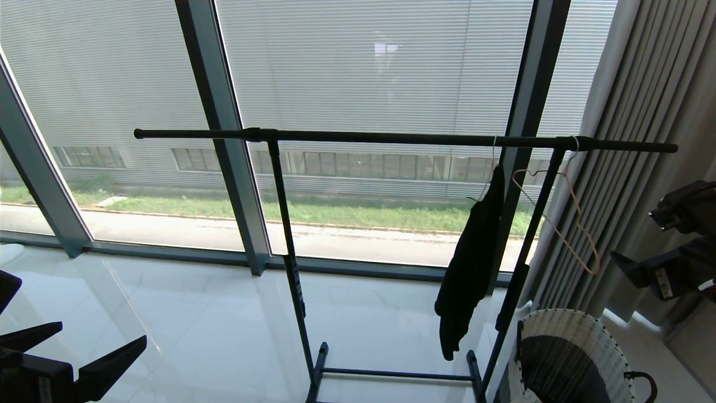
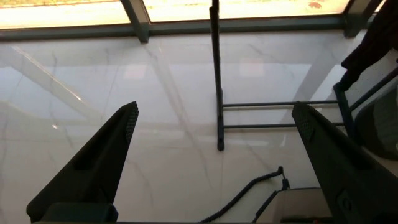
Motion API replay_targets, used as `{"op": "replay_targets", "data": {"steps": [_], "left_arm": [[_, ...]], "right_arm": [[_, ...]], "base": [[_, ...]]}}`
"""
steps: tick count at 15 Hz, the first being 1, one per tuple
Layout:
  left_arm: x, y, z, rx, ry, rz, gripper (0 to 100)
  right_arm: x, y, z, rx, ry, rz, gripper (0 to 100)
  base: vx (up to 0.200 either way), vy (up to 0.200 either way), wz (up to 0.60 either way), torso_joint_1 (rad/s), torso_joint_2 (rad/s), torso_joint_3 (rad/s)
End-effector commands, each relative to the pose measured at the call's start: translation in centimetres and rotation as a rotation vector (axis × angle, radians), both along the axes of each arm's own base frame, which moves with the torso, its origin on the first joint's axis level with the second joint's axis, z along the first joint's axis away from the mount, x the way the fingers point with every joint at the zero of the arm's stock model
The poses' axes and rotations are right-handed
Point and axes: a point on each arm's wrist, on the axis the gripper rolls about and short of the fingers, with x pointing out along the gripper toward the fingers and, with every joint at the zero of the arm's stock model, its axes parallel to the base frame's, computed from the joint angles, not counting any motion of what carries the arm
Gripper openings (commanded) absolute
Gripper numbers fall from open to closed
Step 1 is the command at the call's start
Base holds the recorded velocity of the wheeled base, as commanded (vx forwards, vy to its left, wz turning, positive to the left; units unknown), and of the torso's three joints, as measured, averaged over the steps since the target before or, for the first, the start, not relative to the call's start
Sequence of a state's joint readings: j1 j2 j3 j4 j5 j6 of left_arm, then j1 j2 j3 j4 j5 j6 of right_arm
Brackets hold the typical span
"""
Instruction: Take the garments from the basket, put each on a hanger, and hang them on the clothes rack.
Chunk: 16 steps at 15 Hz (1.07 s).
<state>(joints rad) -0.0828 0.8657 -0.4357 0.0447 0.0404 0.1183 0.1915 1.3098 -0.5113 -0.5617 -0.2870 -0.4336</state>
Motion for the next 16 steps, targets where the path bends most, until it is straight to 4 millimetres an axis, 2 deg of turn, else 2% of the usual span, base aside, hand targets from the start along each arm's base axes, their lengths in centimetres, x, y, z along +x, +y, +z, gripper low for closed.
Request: {"op": "replay_targets", "data": {"steps": [1,11,16], "left_arm": [[-0.3,0.0,-0.3,0.001,0.004,0.001,100],[-0.5,0.0,-0.4,0.001,-0.004,0.000,100],[-0.5,0.0,-0.4,0.001,-0.002,0.000,100]], "right_arm": [[-0.1,-0.1,-0.3,-0.012,0.010,-0.018,100],[-0.3,-0.1,-0.6,-0.016,0.022,-0.019,100],[-1.8,-0.4,-2.1,-0.072,0.069,-0.008,100]], "base": [[0.000,0.000,-0.60,-0.090,0.19,0.115],[0.000,0.000,-0.60,-0.219,0.50,0.269],[0.000,0.000,0.00,-0.103,0.24,0.135]]}}
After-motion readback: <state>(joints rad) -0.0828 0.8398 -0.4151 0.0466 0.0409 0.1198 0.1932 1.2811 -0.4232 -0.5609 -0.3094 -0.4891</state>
